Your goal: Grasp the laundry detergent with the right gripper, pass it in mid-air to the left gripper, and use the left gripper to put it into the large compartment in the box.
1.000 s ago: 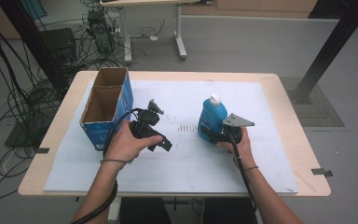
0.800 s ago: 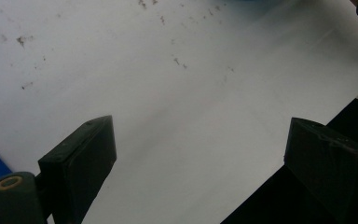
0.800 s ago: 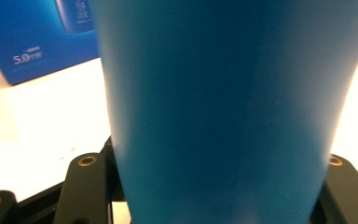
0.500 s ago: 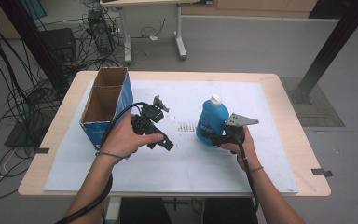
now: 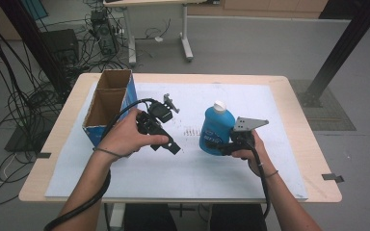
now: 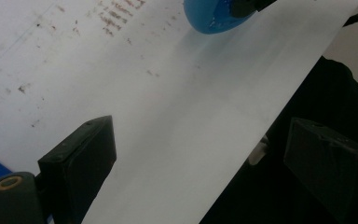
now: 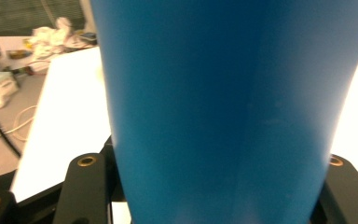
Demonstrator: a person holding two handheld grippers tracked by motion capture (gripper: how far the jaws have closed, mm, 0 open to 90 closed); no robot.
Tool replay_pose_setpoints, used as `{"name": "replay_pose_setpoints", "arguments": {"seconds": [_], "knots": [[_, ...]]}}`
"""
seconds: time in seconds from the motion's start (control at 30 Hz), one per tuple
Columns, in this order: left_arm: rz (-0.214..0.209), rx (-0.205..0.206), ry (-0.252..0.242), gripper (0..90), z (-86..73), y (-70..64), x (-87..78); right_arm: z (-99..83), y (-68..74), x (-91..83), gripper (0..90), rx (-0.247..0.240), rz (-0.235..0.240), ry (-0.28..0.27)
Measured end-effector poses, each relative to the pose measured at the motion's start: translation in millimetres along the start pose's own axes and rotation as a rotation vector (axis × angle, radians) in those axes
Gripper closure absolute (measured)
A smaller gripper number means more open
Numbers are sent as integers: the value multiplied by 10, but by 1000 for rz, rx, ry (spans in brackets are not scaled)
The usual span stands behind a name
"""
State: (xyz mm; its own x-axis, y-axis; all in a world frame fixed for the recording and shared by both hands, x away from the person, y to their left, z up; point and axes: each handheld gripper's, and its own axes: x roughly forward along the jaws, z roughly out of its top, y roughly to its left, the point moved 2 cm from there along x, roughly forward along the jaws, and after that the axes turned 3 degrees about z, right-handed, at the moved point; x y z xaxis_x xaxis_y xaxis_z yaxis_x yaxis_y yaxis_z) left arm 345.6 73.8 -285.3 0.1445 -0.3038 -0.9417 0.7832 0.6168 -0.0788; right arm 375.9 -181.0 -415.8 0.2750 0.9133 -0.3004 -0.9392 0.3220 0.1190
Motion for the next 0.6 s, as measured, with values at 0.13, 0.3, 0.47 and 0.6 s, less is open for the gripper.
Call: {"name": "replay_pose_setpoints", "arguments": {"seconds": [0.13,0.3,0.47,0.6], "knots": [[-15,34,10,93,15,-35,-52,36,48,-9,407,-15,64,9],[-20,71,28,92,38,-79,-102,84,128,-17,407,-39,140,27],[-16,100,55,93,70,-128,-154,115,194,-32,407,-58,178,36],[-12,132,61,92,99,-167,-215,119,238,-53,407,-67,192,43]]}}
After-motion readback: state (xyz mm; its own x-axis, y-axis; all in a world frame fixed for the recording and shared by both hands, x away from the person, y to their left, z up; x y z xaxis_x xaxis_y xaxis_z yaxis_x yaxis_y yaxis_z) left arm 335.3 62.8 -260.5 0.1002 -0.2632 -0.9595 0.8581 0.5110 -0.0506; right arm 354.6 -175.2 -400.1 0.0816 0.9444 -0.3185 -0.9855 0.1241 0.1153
